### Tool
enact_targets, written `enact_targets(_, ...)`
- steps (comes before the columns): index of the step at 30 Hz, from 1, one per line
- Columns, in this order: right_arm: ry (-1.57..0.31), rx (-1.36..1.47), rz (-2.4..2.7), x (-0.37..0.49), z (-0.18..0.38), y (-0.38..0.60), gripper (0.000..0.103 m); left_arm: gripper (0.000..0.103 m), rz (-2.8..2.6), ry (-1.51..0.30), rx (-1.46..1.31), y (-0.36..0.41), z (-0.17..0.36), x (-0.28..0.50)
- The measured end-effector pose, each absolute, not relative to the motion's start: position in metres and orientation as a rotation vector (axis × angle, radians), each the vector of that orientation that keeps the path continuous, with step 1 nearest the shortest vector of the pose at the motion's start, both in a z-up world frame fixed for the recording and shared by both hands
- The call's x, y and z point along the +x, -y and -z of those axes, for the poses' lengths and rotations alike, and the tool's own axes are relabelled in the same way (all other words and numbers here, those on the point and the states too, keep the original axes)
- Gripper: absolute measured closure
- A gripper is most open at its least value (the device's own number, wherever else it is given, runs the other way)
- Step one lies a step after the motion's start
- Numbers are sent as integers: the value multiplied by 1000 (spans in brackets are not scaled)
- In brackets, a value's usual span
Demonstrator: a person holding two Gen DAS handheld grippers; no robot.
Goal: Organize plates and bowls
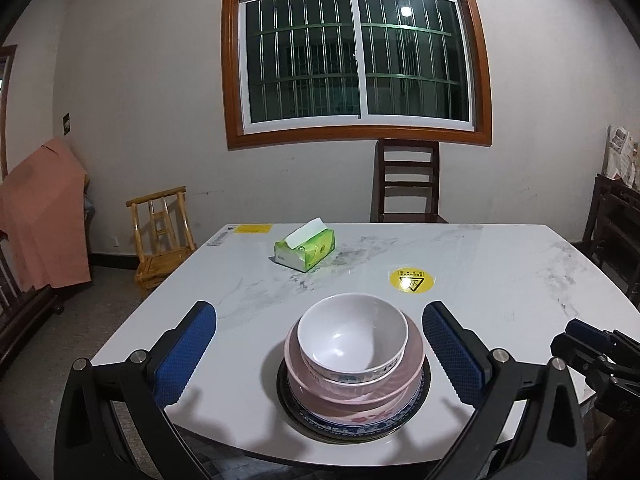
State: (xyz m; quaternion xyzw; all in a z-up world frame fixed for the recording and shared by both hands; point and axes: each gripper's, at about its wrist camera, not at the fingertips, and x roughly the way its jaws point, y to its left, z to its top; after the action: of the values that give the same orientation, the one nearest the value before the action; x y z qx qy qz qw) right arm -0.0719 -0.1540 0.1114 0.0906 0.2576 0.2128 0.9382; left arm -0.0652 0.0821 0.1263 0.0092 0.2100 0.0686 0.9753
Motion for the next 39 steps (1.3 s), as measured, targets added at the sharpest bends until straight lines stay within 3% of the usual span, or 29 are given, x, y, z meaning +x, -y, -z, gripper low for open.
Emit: enact_targets(39, -618, 190, -413, -57, -88, 152, 45, 0, -126, -569, -2, -93, -68, -34)
